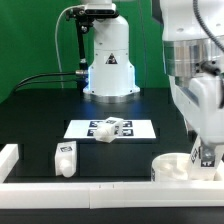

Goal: Assemble stool

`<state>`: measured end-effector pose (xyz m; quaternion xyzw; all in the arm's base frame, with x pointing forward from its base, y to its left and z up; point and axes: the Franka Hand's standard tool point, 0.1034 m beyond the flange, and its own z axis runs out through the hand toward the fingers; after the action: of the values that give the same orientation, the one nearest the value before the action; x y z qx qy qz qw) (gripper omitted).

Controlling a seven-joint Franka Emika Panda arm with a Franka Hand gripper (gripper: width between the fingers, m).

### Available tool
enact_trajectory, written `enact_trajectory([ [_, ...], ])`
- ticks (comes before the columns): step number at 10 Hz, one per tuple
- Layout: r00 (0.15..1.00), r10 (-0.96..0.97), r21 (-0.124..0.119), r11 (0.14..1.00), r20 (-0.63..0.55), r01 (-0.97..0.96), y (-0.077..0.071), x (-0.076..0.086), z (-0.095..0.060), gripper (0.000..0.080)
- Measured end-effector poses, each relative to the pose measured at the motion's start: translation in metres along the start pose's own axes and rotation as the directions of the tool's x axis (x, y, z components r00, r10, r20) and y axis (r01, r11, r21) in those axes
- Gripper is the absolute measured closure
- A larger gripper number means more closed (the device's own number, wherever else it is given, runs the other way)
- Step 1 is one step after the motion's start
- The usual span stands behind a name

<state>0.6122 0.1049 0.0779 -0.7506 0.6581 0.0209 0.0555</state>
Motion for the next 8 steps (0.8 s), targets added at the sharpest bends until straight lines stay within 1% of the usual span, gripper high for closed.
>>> enact_trajectory([
  [1,0.984,-0.178,0.017,0.984,0.000,0.178,-0.0053,0.0005,-0.0093,0.0174],
  [2,0.931,-0.364,0.030,0.931,-0.004,0.364,-0.0092,-0.0012,-0.0159,0.0174],
  [3,0.903,-0.429,0.034,0.903,-0.004,0.429,-0.0094,-0.0051,-0.0166,0.0154],
  [4,0.889,-0.458,0.029,0.888,-0.006,0.458,-0.0084,-0.0028,-0.0145,0.0151],
  [6,0.805,-0.593,0.026,0.804,-0.011,0.593,-0.0084,-0.0017,-0.0145,0.0150],
  [7,0.719,-0.695,0.021,0.718,-0.017,0.695,-0.0085,-0.0014,-0.0147,0.0150],
  [8,0.555,-0.832,0.017,0.554,-0.020,0.832,-0.0091,-0.0025,-0.0150,0.0150],
])
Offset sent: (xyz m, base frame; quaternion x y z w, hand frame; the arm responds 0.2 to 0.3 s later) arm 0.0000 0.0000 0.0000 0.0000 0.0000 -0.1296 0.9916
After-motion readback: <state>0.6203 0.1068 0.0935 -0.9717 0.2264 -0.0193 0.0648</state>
